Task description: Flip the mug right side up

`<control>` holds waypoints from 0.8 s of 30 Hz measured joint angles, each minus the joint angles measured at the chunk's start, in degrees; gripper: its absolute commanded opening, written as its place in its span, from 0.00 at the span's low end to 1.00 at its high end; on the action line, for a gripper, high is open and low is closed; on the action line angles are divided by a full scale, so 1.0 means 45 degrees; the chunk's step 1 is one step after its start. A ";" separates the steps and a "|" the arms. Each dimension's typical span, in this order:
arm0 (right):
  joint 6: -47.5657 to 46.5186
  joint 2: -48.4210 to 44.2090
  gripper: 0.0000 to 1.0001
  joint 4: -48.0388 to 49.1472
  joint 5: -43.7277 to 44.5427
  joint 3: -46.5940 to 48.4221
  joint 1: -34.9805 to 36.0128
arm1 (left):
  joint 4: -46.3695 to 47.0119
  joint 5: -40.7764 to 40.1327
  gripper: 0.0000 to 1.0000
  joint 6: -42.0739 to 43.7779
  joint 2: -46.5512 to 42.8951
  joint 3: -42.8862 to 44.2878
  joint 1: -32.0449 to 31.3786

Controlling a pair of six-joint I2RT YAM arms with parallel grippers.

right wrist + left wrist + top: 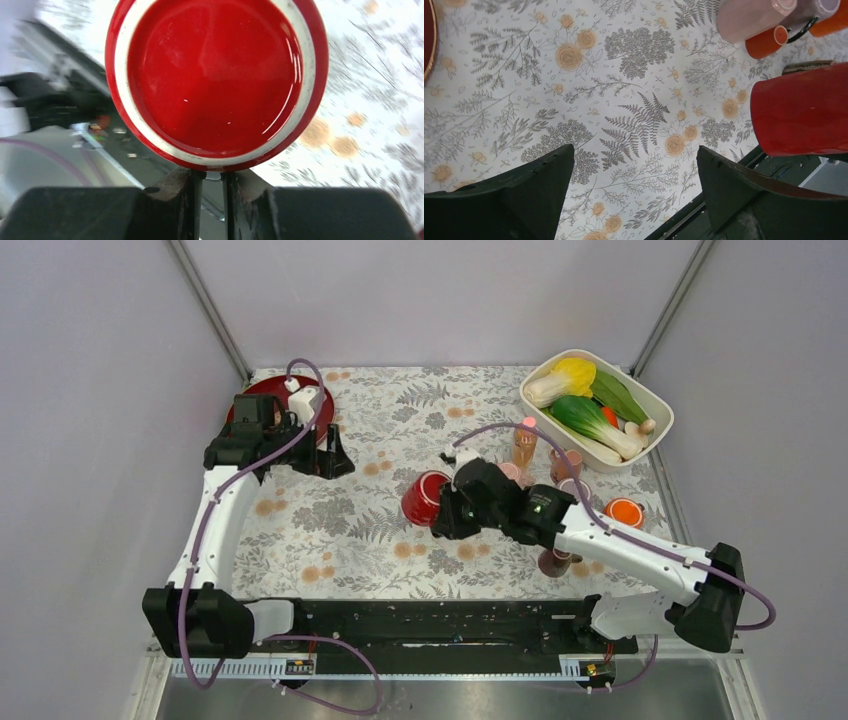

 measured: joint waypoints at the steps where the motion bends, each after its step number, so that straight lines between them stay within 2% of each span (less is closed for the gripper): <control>1: -0.0053 0.0010 0.00 0.0063 -0.0398 0.0607 -0.0053 | -0.0277 0.0083 0.95 0.0321 -0.0029 0.0340 -0.0092; 5: -0.0049 0.0253 0.00 0.0423 -0.2176 0.2443 -0.0534 | -0.1341 0.0316 0.94 0.2254 -0.0316 0.2108 -0.0379; 7: 0.0097 0.0432 0.00 0.0971 -0.3147 0.2992 -0.0976 | -0.1661 0.0413 0.91 0.3419 -0.0729 0.3016 -0.0418; 10: 0.0287 0.0549 0.00 0.1802 -0.3915 0.3288 -0.1457 | -0.2123 0.0602 0.85 0.3288 -0.1030 0.4784 -0.0423; 12: 0.0306 0.0554 0.00 0.2370 -0.4138 0.3385 -0.1627 | -0.2084 0.1273 0.85 0.1739 -0.0811 0.6387 -0.0340; 13: 0.0306 0.0554 0.00 0.2545 -0.4226 0.3429 -0.1671 | -0.1914 0.1598 0.85 0.1044 -0.0763 0.6722 -0.0296; 15: 0.0301 0.0549 0.00 0.2875 -0.4342 0.3594 -0.1753 | -0.0947 0.2696 0.89 -0.1598 -0.0942 0.6674 -0.0180; 21: 0.0180 0.0063 0.00 0.3682 -0.4376 0.4182 -0.1933 | 0.4668 0.4901 0.92 -0.9816 -0.2191 0.3133 -0.0126; 24: 0.0063 -0.0146 0.00 0.3876 -0.4580 0.4736 -0.1957 | 0.6266 0.5270 0.94 -1.2036 -0.2307 0.2487 -0.0199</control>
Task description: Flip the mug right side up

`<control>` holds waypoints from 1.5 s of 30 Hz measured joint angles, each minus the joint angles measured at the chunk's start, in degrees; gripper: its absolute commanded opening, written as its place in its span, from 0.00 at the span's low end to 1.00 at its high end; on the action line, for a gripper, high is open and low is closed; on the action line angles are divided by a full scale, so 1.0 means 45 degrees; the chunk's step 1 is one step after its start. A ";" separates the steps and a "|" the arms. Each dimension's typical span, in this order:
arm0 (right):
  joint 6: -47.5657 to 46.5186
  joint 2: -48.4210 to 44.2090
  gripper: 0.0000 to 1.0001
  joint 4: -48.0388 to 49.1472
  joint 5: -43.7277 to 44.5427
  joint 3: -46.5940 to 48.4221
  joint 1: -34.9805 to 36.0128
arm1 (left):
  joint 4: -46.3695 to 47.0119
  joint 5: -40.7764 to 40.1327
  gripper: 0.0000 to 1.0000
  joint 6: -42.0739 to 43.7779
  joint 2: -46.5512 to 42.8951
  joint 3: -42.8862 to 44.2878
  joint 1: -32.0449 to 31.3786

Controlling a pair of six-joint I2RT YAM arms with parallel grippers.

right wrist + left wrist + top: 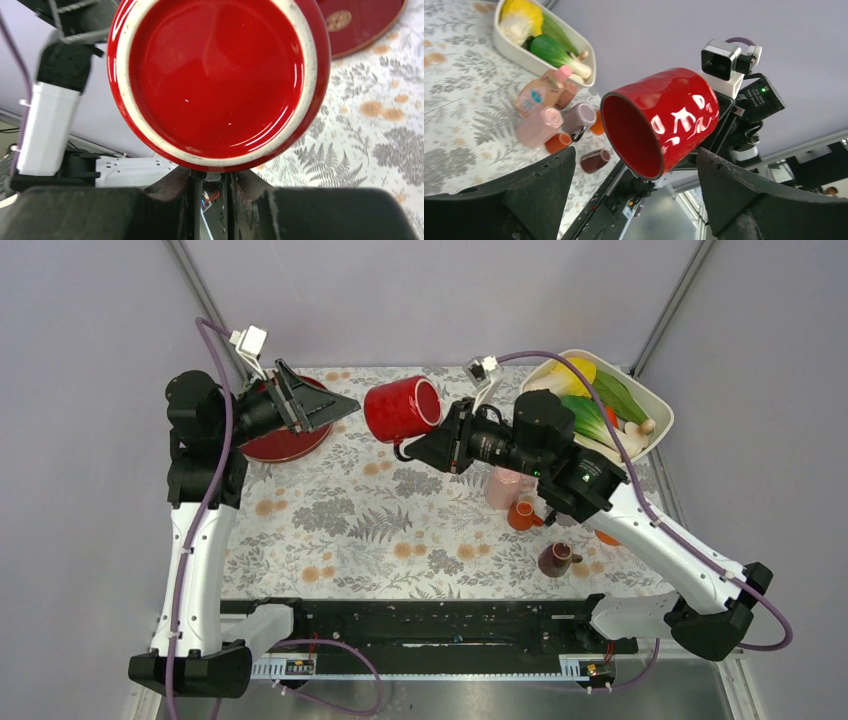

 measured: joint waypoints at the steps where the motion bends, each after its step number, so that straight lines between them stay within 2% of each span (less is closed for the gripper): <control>1: -0.0049 -0.0073 0.00 0.0073 -0.0078 0.0189 0.0000 | 0.0413 0.0010 0.94 -0.0471 -0.0044 -0.0053 -0.0053; 11: -0.0253 -0.0248 0.00 0.0437 -0.0665 0.1030 -0.0005 | 0.2875 0.0039 0.93 -0.2220 -0.1132 -0.0704 -0.0991; 15: -0.0233 -0.0199 0.00 0.0452 -0.0884 0.1098 -0.0005 | 0.3429 0.0034 0.88 -0.2550 -0.1005 -0.0772 -0.1253; 24: 0.0083 0.0316 0.00 0.0957 -0.1447 0.1146 -0.0010 | 0.5144 -0.0029 0.63 -0.3755 -0.0690 -0.1127 -0.1987; 28: 0.0243 0.0588 0.00 0.1010 -0.1598 0.1146 -0.0010 | 0.5994 -0.0019 0.48 -0.4231 -0.0631 -0.1151 -0.2113; 30: 0.0398 0.0758 0.00 0.1268 -0.1783 0.1200 -0.0010 | 0.6232 -0.0024 0.35 -0.4401 -0.0631 -0.1185 -0.2157; 32: 0.0583 0.0957 0.00 0.1598 -0.2035 0.1394 -0.0010 | 0.6436 -0.0044 0.16 -0.4575 -0.0559 -0.1190 -0.2220; 33: 0.0656 0.1064 0.00 0.1734 -0.2152 0.1486 -0.0010 | 0.6547 -0.0049 0.03 -0.4639 -0.0529 -0.1195 -0.2273; 34: 0.0835 0.1151 0.00 0.1817 -0.2215 0.1535 -0.0024 | 0.6722 -0.0019 0.00 -0.4711 -0.0491 -0.1209 -0.2322; 38: 0.1627 0.1569 0.01 0.2438 -0.2662 0.1540 -0.0141 | 0.7193 -0.0058 0.00 -0.4401 -0.0573 -0.1200 -0.2361; 40: 0.1724 0.1632 0.30 0.2477 -0.2744 0.1535 -0.0180 | 0.6785 -0.0228 0.00 -0.4065 -0.0641 -0.1190 -0.2322; 41: 0.1749 0.1656 0.50 0.2467 -0.2730 0.1511 -0.0204 | 0.6411 -0.0340 0.00 -0.3818 -0.0646 -0.1146 -0.2322; 45: 0.1404 0.1744 0.86 0.2560 -0.2414 0.1064 -0.0141 | 0.3045 -0.1282 0.00 -0.1880 -0.0602 -0.0510 -0.2453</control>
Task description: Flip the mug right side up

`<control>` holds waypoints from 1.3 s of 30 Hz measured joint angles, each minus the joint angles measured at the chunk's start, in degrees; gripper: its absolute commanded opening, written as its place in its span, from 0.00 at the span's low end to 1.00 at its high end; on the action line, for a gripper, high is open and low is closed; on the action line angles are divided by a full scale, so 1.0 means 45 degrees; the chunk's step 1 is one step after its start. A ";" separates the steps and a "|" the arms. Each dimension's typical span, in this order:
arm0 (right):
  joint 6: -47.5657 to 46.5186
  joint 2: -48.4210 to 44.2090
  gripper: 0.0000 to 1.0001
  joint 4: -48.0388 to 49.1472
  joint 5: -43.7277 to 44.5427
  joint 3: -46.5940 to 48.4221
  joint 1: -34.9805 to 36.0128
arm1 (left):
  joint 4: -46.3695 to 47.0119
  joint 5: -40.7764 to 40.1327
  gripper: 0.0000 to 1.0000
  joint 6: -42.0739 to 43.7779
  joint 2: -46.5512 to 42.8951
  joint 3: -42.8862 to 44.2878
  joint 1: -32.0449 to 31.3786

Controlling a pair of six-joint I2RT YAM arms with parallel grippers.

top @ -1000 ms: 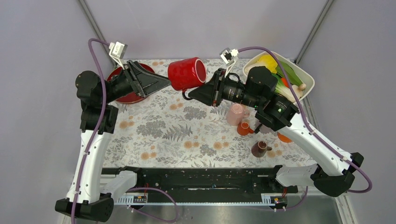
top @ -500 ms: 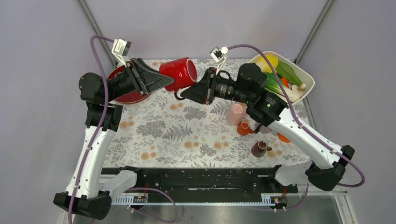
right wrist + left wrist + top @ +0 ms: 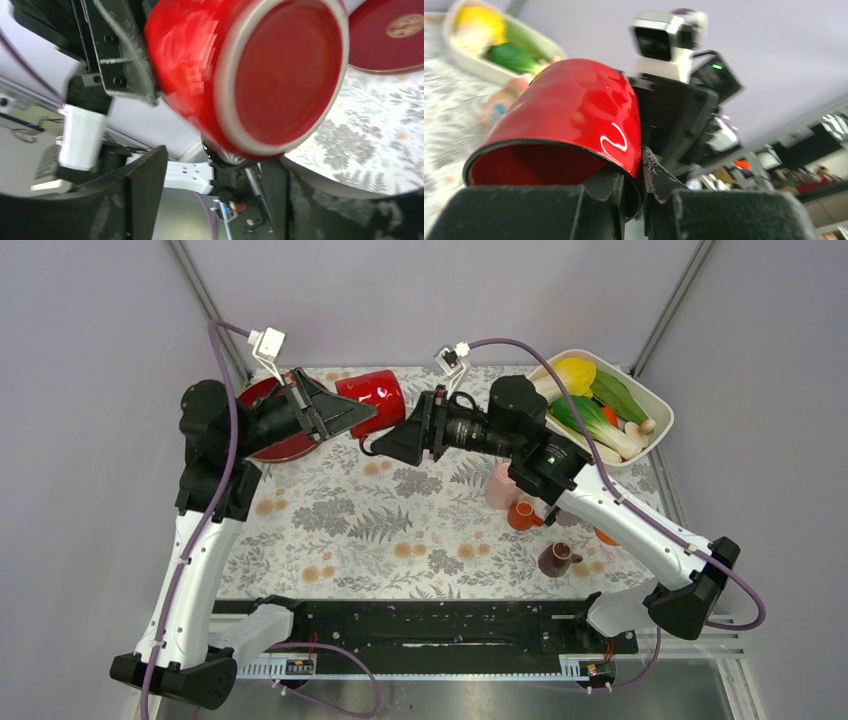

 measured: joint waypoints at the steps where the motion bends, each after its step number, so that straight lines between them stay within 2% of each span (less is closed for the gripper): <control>1: -0.0097 0.0000 0.92 -0.0092 0.0180 -0.0107 0.0005 | -0.1015 -0.0296 0.00 0.0525 0.0083 0.0204 -0.0015; 3: -0.0432 0.0000 0.99 -0.0325 0.0559 -0.0369 0.0010 | -0.2939 -0.1127 0.00 0.1787 0.0398 0.0612 -0.0015; 10: -0.1399 0.0019 0.99 -0.1311 0.1894 -0.0763 0.0015 | -0.7752 -0.4333 0.00 0.5469 0.1263 0.0976 0.0053; 16: -0.2171 0.0024 0.99 -0.2482 0.2895 -0.1049 0.0015 | -1.0593 -0.6810 0.00 0.9481 0.2487 0.1967 0.0719; 20: -0.2642 0.0024 1.00 -0.3356 0.3361 -0.1258 0.0015 | -1.1774 -0.8170 0.00 1.2216 0.4595 0.2531 0.2045; 25: -0.3016 0.0024 0.99 -0.3905 0.3706 -0.1530 0.0015 | -1.2857 -0.9476 0.00 1.4892 0.7975 0.3351 0.3036; 28: -0.3070 0.0024 0.99 -0.4022 0.3774 -0.1812 0.0015 | -1.3678 -0.9816 0.00 1.5980 1.0054 0.4760 0.3478; 35: -0.3045 0.0262 0.99 -0.4124 0.3769 -0.2011 0.0015 | -1.4591 -1.0117 0.00 1.7592 1.4430 1.0613 0.4381; 39: -0.3002 0.0311 1.00 -0.4153 0.3784 -0.2229 0.0015 | -1.4882 -1.0210 0.00 1.8122 1.5766 1.1934 0.4721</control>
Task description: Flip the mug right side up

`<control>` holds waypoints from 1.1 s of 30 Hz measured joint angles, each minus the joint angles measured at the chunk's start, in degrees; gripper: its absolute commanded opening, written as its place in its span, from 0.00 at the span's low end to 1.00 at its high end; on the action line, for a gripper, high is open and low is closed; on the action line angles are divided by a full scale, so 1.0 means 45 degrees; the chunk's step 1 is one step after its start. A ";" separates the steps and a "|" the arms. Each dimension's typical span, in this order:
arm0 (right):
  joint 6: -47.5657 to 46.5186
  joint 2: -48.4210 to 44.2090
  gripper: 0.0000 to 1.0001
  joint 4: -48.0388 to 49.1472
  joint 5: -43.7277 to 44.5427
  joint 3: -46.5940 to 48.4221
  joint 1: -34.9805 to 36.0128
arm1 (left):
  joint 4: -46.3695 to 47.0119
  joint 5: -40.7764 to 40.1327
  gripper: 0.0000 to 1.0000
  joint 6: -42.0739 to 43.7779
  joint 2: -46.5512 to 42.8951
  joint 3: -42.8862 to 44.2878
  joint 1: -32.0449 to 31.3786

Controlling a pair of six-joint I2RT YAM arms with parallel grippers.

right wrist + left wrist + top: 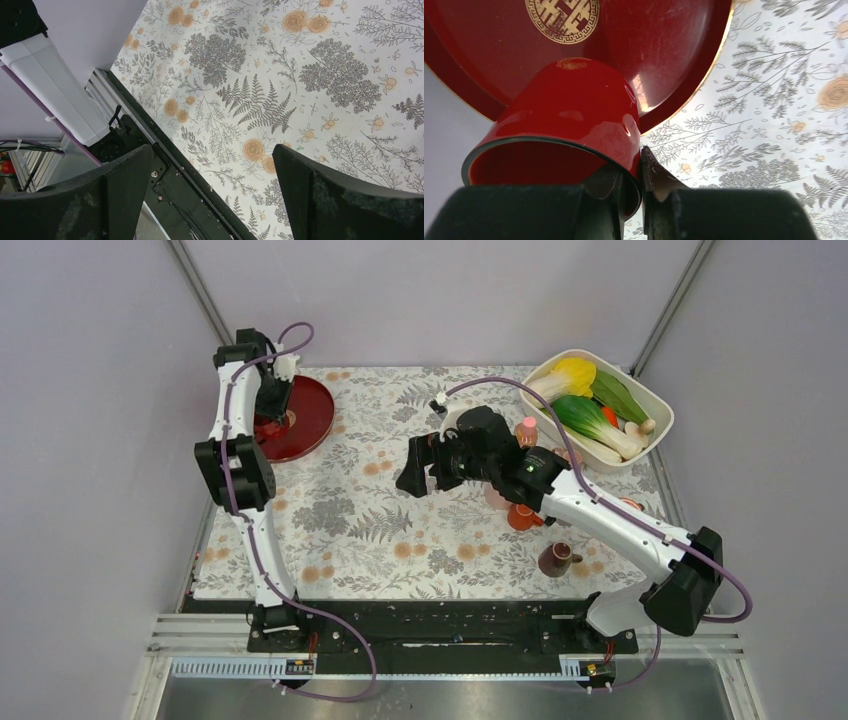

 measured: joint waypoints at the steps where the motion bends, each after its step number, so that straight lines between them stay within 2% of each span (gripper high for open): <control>1: 0.0005 0.0015 0.99 -0.0024 0.0005 -0.0029 0.0000 | -0.0117 -0.0044 0.00 0.0112 0.0282 0.0165 0.0053; 8: 0.0010 0.0189 0.99 -0.0175 0.0015 -0.0029 0.0000 | -0.0563 -0.0063 0.00 0.0471 0.1719 0.0466 0.0083; 16: 0.0107 0.0364 0.99 -0.0180 0.0015 -0.0029 0.0000 | -0.0733 -0.0053 0.00 0.0661 0.2147 0.0466 0.0063; 17: 0.0107 0.0364 0.99 -0.0180 0.0015 -0.0029 0.0000 | -0.0738 -0.0039 0.09 0.0690 0.2147 0.0466 0.0063; 19: 0.0102 0.0359 0.99 -0.0219 0.0015 -0.0029 0.0000 | -0.0738 0.0034 0.34 0.0738 0.2147 0.0447 0.0063; 21: 0.0102 0.0364 1.00 -0.0277 0.0015 -0.0029 0.0000 | -0.0656 0.0131 0.50 0.0801 0.2147 0.0359 0.0063; 26: 0.0073 0.0359 1.00 -0.0651 0.0243 -0.0019 0.0000 | -0.0374 0.0491 0.72 0.0840 0.2045 0.0311 0.0126; 29: -0.0131 0.0359 1.00 -0.1447 0.0967 0.0175 0.0000 | 0.0029 0.0685 0.79 0.0772 0.1438 0.0160 0.0146; 33: -0.1253 0.0199 0.99 -0.2807 0.2574 0.0602 0.0000 | 0.0515 0.1166 0.82 0.0685 -0.0214 -0.0151 0.0141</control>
